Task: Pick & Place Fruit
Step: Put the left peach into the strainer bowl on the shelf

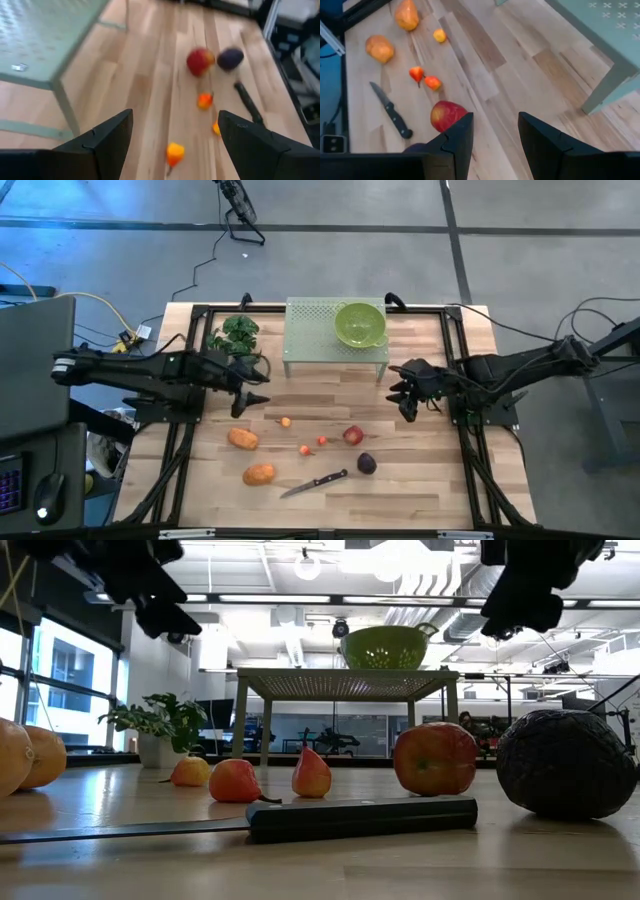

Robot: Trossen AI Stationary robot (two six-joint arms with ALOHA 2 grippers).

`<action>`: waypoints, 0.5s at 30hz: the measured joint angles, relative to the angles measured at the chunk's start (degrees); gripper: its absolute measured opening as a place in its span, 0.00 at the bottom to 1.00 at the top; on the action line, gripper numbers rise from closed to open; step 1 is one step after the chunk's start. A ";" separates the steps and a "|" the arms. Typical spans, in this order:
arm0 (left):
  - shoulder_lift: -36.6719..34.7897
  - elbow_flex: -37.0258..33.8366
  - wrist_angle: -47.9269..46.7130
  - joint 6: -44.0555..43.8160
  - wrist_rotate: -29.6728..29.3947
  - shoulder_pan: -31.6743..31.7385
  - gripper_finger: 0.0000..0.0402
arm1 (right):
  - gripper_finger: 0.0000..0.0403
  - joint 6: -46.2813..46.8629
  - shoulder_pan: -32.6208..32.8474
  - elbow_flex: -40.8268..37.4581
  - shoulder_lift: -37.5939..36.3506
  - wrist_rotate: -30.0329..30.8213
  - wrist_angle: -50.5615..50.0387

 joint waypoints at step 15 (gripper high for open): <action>19.59 8.07 -6.59 0.96 4.35 -4.64 0.72 | 0.37 8.42 8.69 -6.40 0.12 10.62 8.72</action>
